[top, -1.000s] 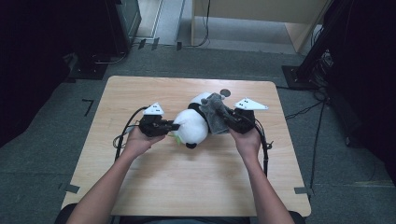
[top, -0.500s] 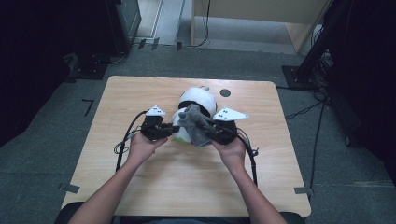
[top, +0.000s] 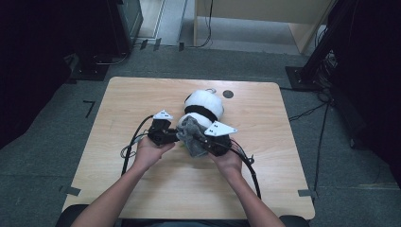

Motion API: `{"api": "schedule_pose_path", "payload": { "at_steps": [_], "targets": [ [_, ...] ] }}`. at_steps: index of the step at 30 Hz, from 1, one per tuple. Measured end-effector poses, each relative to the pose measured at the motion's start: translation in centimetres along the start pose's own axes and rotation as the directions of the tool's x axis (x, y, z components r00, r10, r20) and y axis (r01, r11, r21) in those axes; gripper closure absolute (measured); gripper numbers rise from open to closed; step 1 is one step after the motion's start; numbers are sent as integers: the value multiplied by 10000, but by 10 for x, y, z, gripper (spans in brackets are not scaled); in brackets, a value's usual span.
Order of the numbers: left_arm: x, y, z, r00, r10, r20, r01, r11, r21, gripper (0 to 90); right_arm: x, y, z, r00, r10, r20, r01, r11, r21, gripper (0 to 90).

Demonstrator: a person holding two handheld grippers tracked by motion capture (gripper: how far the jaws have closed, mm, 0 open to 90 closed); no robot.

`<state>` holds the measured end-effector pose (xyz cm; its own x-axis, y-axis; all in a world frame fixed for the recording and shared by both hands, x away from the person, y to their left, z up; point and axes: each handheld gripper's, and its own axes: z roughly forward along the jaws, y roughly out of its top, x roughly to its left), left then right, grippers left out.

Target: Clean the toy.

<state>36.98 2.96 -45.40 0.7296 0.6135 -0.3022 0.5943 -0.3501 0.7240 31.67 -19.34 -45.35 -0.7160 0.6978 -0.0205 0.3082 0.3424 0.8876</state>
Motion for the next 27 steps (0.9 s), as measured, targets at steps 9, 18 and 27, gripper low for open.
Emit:
{"api": "schedule_pose_path", "payload": {
  "at_steps": [9,18,27],
  "targets": [
    [5,0,0,9997,-226,21,226,9997,-5,765,0,-9,-1,9983,-508,-281,513,9986,147,804],
    [12,0,-1,9986,-530,-46,530,9986,-40,766,4,-15,3,9970,-613,-469,637,9967,511,804],
    [14,-1,-1,9981,-603,-124,602,9981,-92,765,9,-24,13,9947,-765,-681,818,9935,790,804]
  ]
}}
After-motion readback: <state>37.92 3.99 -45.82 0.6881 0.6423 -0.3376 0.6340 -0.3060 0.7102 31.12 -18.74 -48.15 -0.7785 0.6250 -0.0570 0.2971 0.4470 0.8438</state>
